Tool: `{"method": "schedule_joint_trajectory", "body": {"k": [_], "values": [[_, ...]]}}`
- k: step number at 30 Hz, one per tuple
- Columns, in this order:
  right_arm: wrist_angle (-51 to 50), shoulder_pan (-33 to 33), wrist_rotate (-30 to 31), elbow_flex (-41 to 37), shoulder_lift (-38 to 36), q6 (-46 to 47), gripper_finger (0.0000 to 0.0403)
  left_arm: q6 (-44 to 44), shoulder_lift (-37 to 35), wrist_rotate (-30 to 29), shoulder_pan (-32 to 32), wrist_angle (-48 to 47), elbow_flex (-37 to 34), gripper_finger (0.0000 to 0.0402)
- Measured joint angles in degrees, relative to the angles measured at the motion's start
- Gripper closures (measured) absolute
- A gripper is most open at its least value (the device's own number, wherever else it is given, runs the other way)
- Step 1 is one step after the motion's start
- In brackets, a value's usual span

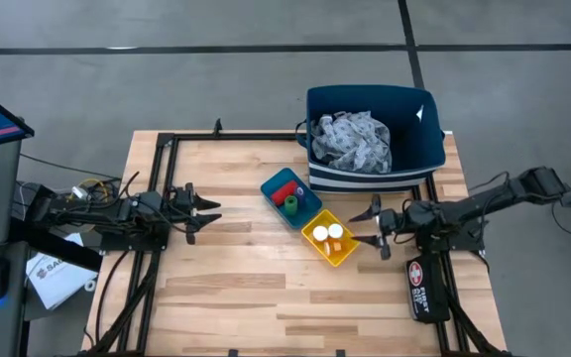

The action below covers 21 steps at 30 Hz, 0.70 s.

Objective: Pick & Place Medicine items
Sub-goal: Return to Home Position

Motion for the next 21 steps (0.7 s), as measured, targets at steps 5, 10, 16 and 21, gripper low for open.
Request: {"method": "schedule_joint_trajectory", "body": {"k": [5,10,16,21], "values": [[-2.59,-2.59,-0.70,-0.69,-3.29,0.02,0.0168,-0.02,0.00,0.00,0.00,0.00,0.00,0.0245],[-7.33,-5.55,-0.72,-0.72,-8.34,0.07,0.0168,-0.01,0.00,0.00,0.00,0.00,0.00,0.0245],[-13.49,-7.06,-1.83,-0.76,-15.78,2.30,0.0168,-0.02,0.00,0.00,0.00,0.00,0.00,0.0245],[-19.16,-7.18,-1.77,-0.76,-21.80,3.48,0.0168,0.00,0.00,0.00,0.00,0.00,0.00,0.0245]]}}
